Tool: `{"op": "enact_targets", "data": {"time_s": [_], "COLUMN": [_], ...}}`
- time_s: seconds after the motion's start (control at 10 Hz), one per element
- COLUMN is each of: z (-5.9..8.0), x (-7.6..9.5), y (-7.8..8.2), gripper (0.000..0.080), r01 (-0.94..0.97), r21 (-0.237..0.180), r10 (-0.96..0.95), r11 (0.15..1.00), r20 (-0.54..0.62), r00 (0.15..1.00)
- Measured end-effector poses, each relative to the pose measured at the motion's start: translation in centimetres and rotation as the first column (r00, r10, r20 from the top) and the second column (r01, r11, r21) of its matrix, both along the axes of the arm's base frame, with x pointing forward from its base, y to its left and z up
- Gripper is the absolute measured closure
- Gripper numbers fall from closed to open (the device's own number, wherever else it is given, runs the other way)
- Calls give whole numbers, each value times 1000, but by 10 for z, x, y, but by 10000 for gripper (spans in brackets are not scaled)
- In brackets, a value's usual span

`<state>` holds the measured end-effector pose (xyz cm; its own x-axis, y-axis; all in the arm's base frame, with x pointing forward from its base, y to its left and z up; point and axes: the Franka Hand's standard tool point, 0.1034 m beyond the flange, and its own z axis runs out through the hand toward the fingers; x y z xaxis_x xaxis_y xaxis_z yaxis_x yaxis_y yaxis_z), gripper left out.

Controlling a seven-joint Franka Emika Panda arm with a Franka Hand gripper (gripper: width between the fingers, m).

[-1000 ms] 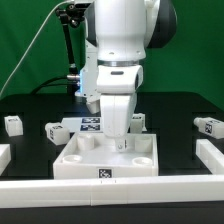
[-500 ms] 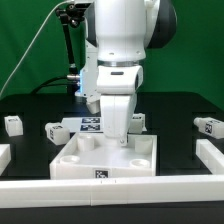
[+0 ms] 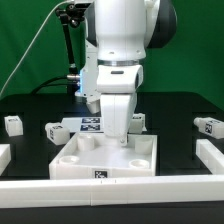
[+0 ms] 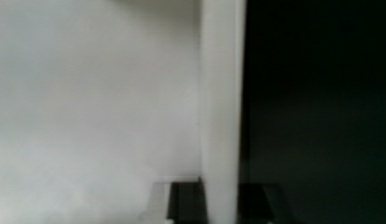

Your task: Assemble one leg

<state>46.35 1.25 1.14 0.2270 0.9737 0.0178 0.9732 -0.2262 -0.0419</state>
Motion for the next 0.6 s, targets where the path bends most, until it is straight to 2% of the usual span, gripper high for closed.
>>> {"op": "enact_targets", "data": {"time_s": [0.3,0.6], "z": [-1,-1], "x": [9,11], "y": [2,8], "gripper": [741,741], "r01": [-162,-207], "r21": [-5,-13], "r10": [162,207], "r11": [987,978], "r20": [17,33], "r00": [987,978]}}
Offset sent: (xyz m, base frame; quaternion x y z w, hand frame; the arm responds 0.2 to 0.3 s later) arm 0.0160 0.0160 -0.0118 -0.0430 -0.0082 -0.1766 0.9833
